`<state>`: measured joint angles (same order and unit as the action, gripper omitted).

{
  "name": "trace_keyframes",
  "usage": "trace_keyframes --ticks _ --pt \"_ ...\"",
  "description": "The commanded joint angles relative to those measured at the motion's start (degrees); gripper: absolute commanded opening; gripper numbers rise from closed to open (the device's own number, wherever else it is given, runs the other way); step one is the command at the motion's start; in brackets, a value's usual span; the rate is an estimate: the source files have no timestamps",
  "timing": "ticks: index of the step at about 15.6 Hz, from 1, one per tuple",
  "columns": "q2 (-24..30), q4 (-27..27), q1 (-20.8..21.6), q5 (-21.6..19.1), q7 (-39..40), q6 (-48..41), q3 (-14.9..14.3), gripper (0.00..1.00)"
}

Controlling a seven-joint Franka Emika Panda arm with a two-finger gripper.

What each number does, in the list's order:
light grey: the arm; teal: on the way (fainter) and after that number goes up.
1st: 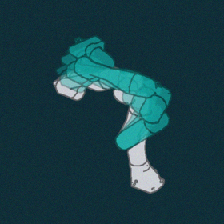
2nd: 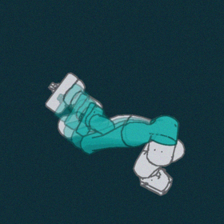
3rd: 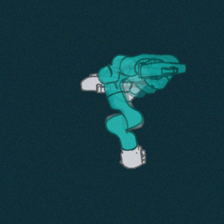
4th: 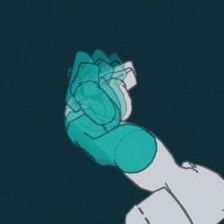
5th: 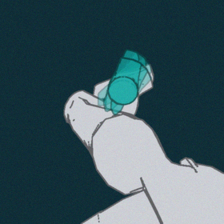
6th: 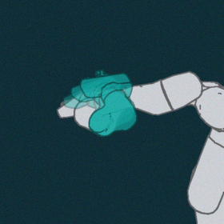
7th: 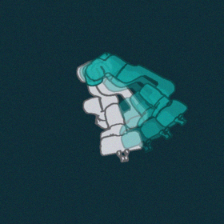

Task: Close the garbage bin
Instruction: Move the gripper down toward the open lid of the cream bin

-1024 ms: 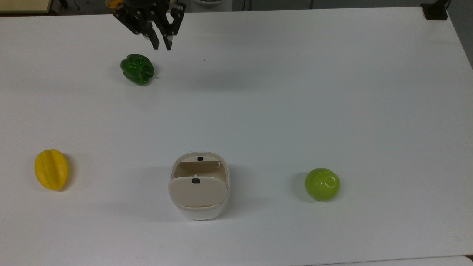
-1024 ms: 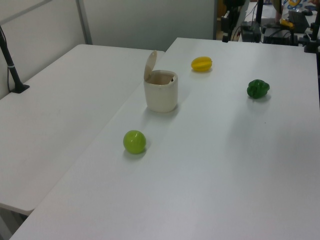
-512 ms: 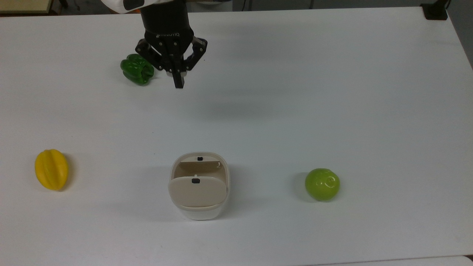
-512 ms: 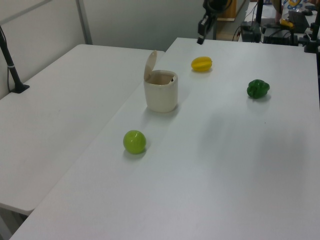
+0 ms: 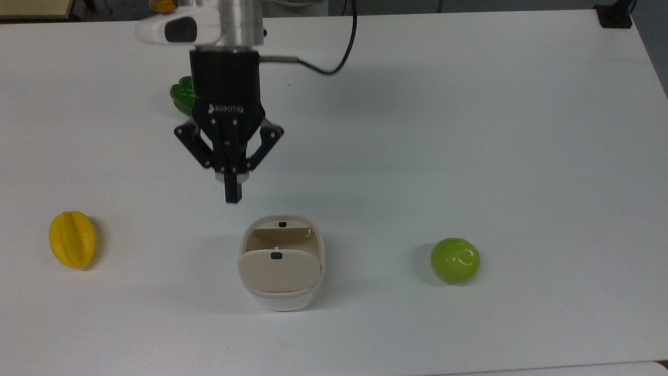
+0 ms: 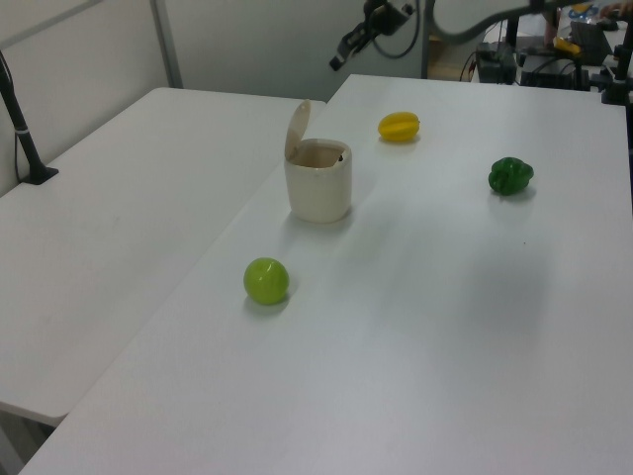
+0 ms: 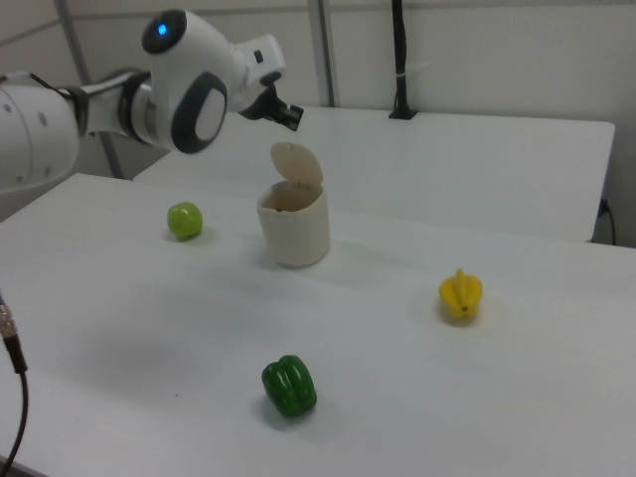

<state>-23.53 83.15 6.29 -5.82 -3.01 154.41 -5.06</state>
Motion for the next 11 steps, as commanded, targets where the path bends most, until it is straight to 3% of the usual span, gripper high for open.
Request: trace_keyframes --ticks 1,11 --pt "-5.8 -5.4 0.6 0.7 -3.8 7.7 -0.3 0.00" --pt "-9.8 -8.7 2.4 1.0 -2.5 12.2 -0.3 0.00"
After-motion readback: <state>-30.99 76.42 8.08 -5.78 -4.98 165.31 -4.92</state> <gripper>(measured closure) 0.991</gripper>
